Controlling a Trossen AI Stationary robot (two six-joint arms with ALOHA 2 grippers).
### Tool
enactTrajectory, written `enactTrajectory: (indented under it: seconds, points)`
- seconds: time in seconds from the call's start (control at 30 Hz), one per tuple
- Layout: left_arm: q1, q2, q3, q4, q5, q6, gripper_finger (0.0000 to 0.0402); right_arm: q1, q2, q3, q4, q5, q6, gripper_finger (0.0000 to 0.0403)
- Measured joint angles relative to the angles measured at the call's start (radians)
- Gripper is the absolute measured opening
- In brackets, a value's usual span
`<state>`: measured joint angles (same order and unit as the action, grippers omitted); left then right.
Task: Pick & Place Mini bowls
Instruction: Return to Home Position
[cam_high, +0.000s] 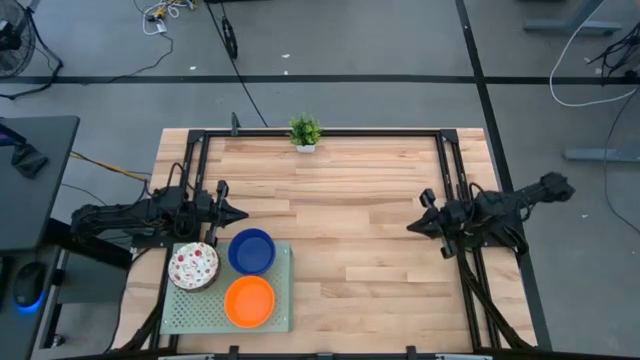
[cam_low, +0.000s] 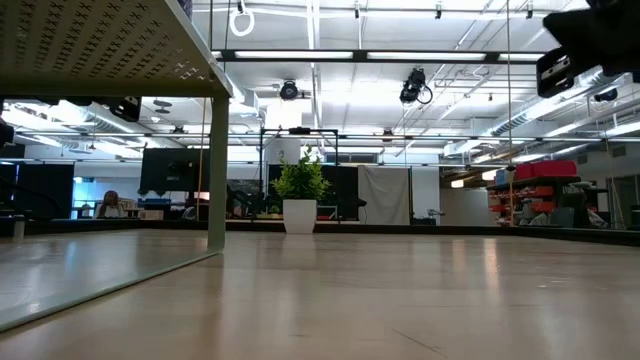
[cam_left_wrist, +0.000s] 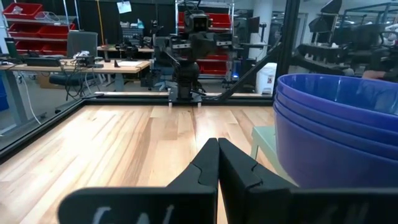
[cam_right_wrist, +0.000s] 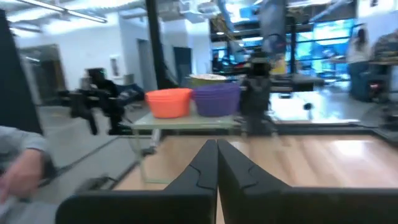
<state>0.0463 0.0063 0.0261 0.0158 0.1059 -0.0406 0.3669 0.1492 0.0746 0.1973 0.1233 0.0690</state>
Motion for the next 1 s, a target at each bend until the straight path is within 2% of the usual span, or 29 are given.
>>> enactTrajectory:
  seconds: [0.23, 0.33, 0.5, 0.8, 0.9, 1.0]
  points:
    - [0.0, 0.0, 0.0, 0.0, 0.0, 0.0, 0.0005, -0.195, -0.135, 0.0, -0.181, -0.081, 0.006, 0.0002]
    - [0.0, 0.0, 0.0, 0.001, 0.0, 0.0, 0.0005, -0.247, -0.15, 0.0, -0.195, -0.174, -0.002, 0.0002]
    - [0.0, 0.0, 0.0, 0.001, 0.0, 0.0, 0.0005, -0.317, -0.15, -0.04, -0.143, -0.195, 0.003, 0.0002]
    - [0.0, 0.0, 0.0, 0.002, 0.0, 0.0, 0.0005, -0.35, -0.144, -0.059, -0.166, -0.256, -0.016, 0.0002]
    - [0.0, 0.0, 0.0, 0.002, 0.0, 0.0, 0.0005, -0.347, -0.125, -0.059, -0.169, -0.234, -0.043, 0.0004]
    - [0.0, 0.0, 0.0, 0.002, 0.0, 0.0, 0.0005, -0.347, -0.117, -0.059, -0.17, -0.229, 0.014, 0.0012]
